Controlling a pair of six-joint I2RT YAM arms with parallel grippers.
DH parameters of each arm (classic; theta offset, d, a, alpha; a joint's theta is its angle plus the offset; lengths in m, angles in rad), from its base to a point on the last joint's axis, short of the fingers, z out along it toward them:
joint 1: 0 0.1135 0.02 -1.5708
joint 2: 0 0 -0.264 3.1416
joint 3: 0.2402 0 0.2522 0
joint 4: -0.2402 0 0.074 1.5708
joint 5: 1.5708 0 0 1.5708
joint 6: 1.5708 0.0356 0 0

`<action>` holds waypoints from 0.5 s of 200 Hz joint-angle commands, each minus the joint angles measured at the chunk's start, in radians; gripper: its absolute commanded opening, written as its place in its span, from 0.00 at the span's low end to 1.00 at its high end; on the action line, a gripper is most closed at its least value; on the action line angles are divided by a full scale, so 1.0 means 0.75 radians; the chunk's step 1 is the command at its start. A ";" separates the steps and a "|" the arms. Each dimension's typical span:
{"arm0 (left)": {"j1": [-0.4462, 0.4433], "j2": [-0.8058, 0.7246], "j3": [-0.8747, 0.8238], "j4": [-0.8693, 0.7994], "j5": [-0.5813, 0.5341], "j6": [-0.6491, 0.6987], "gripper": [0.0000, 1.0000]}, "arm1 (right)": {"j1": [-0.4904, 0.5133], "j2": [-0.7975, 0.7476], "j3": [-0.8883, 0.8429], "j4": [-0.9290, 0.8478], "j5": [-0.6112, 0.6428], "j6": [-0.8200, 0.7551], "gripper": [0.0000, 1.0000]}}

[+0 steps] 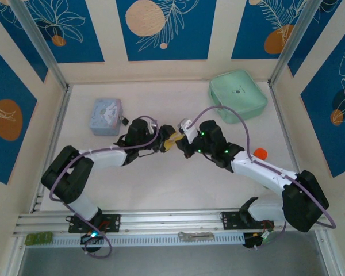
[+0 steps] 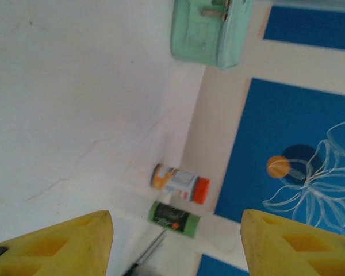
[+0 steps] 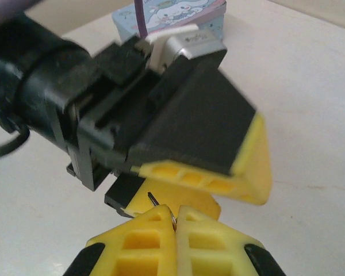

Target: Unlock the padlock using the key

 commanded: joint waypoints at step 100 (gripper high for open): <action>-0.014 0.002 -0.157 0.367 -0.123 -0.400 0.45 | 0.167 0.112 -0.231 0.616 0.319 -0.559 0.00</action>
